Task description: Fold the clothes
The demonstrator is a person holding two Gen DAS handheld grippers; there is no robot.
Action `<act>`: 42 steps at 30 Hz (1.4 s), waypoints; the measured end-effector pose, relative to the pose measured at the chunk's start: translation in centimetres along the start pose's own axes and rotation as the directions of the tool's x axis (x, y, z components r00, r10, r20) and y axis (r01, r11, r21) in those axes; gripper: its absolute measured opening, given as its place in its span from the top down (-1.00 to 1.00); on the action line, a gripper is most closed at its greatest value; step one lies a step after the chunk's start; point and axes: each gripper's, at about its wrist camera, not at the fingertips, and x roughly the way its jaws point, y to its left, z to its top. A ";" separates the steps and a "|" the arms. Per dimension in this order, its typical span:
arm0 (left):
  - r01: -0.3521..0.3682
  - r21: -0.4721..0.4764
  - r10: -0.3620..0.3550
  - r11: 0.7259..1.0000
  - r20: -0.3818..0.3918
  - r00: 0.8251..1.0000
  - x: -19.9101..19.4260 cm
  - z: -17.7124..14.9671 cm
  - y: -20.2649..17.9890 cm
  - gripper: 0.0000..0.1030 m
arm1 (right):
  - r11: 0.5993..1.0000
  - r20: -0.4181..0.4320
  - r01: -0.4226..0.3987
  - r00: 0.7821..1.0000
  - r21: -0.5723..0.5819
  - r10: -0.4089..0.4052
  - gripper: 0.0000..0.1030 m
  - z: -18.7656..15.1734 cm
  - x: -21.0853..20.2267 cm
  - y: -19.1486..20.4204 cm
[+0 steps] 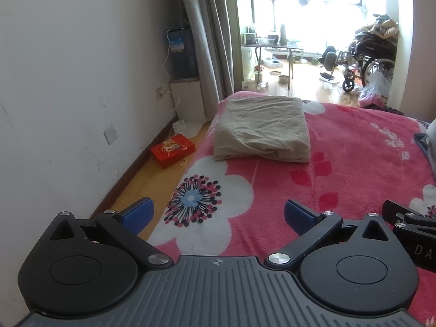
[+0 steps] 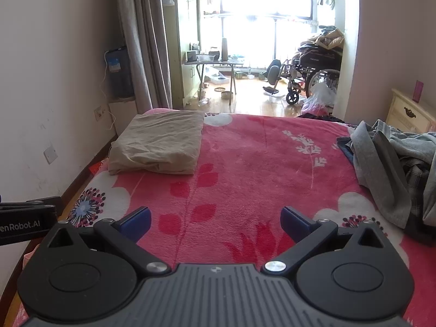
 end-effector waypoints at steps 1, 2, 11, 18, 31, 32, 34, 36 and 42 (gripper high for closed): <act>-0.001 -0.001 0.001 1.000 0.000 1.000 0.0 0.0 0.0 -1.00 | 1.000 0.001 -0.001 1.000 0.000 0.001 -1.00 0.0 -0.1 0.0; -0.001 -0.001 0.001 1.000 0.000 1.000 0.0 0.0 0.0 -1.00 | 1.000 0.002 -0.002 1.000 0.001 0.002 -1.00 0.0 -0.1 0.0; -0.006 0.016 0.006 1.000 0.006 1.000 0.1 -0.1 0.0 -1.00 | 1.000 0.007 -0.005 1.000 -0.015 0.005 -1.00 0.0 -0.3 0.5; -0.003 0.011 0.003 1.000 0.010 1.000 0.0 0.0 0.1 -1.00 | 0.999 0.008 -0.007 1.000 -0.033 0.007 -1.00 0.0 -0.3 0.9; 0.000 0.007 0.000 1.000 0.008 1.000 0.1 -0.1 0.2 -1.00 | 0.999 0.010 -0.004 1.000 -0.044 0.004 -1.00 0.0 -0.4 1.2; 0.000 0.007 0.000 1.000 0.008 1.000 0.0 -0.1 0.2 -1.00 | 0.999 0.009 -0.003 1.000 -0.043 0.003 -1.00 0.0 -0.4 1.2; 0.000 0.006 0.000 1.000 0.007 1.000 0.1 -0.1 0.3 -1.00 | 0.999 0.007 -0.004 1.000 -0.043 0.004 -1.00 0.0 -0.4 1.3; 0.000 0.005 0.000 1.000 0.006 1.000 0.1 -0.1 0.3 -1.00 | 0.999 0.006 -0.004 1.000 -0.042 0.005 -1.00 0.0 -0.4 1.3; -0.001 0.002 0.001 1.000 0.001 1.000 0.1 -0.2 0.3 -1.00 | 0.999 0.003 -0.004 1.000 -0.041 0.004 -1.00 0.0 -0.3 1.3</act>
